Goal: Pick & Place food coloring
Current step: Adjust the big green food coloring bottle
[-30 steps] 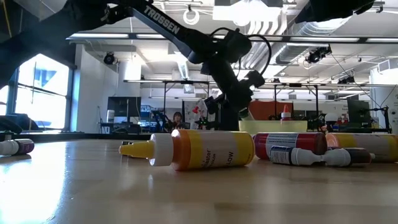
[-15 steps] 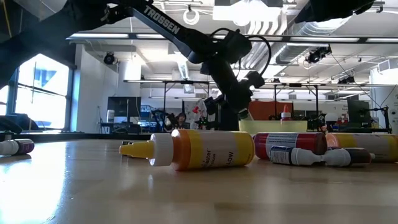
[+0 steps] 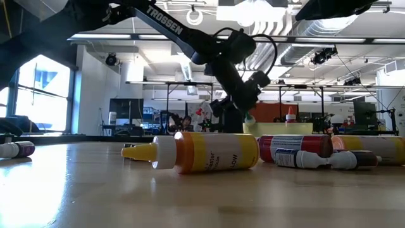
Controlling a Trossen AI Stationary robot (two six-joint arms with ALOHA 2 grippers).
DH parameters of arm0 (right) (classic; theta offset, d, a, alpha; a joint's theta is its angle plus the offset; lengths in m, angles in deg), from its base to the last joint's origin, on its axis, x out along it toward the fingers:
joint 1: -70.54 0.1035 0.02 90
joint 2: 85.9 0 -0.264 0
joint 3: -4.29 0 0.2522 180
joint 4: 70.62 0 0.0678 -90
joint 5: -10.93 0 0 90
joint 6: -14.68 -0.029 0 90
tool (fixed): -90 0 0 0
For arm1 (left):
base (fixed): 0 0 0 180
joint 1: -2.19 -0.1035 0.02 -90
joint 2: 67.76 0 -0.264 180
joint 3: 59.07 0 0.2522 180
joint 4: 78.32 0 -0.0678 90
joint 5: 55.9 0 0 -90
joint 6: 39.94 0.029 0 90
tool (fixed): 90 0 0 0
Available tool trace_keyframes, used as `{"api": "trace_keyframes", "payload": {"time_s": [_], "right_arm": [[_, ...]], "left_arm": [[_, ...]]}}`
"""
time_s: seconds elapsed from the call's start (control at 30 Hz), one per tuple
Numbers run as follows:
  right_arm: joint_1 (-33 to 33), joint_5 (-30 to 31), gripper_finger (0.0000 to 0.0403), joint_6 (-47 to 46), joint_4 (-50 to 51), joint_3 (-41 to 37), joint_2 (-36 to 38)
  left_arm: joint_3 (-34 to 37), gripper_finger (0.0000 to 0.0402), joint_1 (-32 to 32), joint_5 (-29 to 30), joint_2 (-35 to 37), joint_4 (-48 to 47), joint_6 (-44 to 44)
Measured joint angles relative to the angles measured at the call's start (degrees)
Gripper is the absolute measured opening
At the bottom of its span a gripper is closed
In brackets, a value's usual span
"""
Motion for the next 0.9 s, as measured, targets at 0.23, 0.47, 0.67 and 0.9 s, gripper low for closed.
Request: {"api": "trace_keyframes", "payload": {"time_s": [0.23,0.47,0.67,0.9], "right_arm": [[0.00,0.02,0.0199,-0.14,0.04,0.00,0.00],[0.00,-5.13,0.0199,-2.09,2.03,0.00,0.00],[-0.01,-1.83,0.0199,-2.40,2.91,0.00,0.00],[0.04,-1.84,0.0199,-2.52,5.11,0.00,0.00]], "left_arm": [[0.00,0.0206,0.31,-0.12,-0.01,3.98,-1.53],[-1.65,0.0206,0.33,5.23,0.03,4.13,-6.54],[-6.09,0.0206,0.70,12.23,-0.08,3.51,-14.10],[-17.73,0.0206,0.27,20.81,0.03,0.91,-21.19]]}}
